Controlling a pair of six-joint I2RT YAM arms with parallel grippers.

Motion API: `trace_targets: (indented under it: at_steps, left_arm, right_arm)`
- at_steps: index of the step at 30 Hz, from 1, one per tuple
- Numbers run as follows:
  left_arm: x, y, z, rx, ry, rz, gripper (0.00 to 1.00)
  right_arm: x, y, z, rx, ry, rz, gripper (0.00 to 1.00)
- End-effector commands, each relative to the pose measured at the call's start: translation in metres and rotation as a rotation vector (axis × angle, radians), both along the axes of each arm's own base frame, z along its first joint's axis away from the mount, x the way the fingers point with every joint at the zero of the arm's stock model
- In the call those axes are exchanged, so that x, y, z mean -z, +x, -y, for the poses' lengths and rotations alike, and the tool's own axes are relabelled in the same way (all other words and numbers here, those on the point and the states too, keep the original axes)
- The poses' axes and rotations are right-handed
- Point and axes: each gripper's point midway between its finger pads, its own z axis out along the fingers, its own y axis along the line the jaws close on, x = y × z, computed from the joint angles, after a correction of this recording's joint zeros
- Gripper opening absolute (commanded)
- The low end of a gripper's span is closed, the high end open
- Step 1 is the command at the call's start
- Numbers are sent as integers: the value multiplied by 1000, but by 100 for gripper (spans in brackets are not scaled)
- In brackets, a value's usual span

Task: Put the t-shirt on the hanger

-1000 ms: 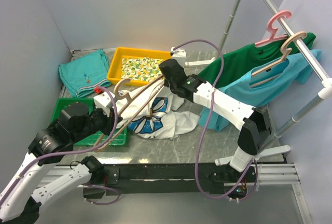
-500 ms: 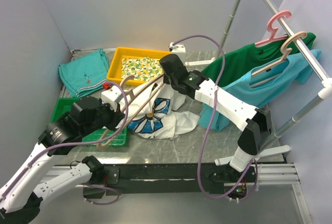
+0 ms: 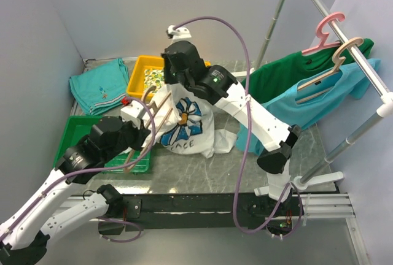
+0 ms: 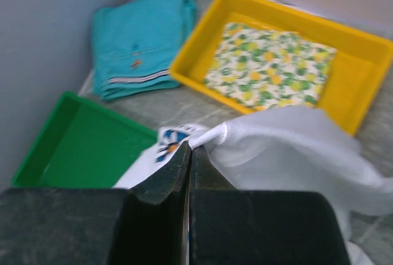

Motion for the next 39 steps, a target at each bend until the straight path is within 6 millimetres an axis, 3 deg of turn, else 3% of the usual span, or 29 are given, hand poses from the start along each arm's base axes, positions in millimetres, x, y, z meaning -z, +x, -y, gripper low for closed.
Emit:
trace_targets:
  at_steps: [1,3,4,7,9,13,15,17,21,22,25,27,30,32,37,38,39]
  left_arm:
    - [-42,13,5,-73,-198,139,1]
    - [-52,18,-8,-172,-286,187,1]
    - [-57,20,-14,-217,-315,204,1]
    - [-72,27,-49,-442,-422,240,1]
    - [-84,21,-74,-549,-482,268,1]
    - [-114,-3,-97,-543,-565,344,1]
    - [-122,-11,-93,-473,-533,363,1]
    - [-118,-14,-68,-329,-485,334,1]
    - [-75,-11,-16,-103,-347,207,1]
    - [-60,-9,-2,-53,-312,153,1]
    - [-31,-1,13,-20,-251,81,1]
    - [-21,2,16,-17,-234,76,1]
    - [-30,1,22,29,-269,131,1]
    - [-35,1,22,35,-278,156,1]
    - [-36,-4,19,48,-293,184,1]
    - [-32,-5,19,53,-287,179,1]
    - [-32,-8,20,67,-287,178,1]
  right_arm:
    - [-54,-33,-34,-207,123,68,0]
    - [-74,-52,-47,-305,186,92,0]
    - [-74,-59,-52,-328,192,92,0]
    - [-96,-94,-64,-414,221,136,0]
    - [-110,-115,-67,-443,229,164,0]
    - [-147,-141,-50,-457,275,243,0]
    - [-167,-144,-30,-414,319,285,0]
    - [-147,-129,-23,-342,270,272,0]
    - [-96,-95,-27,-311,207,154,0]
    - [-90,-87,-25,-293,202,147,0]
    - [-84,-85,-31,-304,183,141,0]
    - [-83,-91,-39,-331,180,136,0]
    - [-73,-99,-50,-360,152,123,0]
    - [-65,-92,-48,-315,130,118,0]
    - [-39,-54,-14,-177,120,41,0]
    - [-51,-53,-7,-170,153,66,0]
    - [-34,-52,-7,-169,124,55,0]
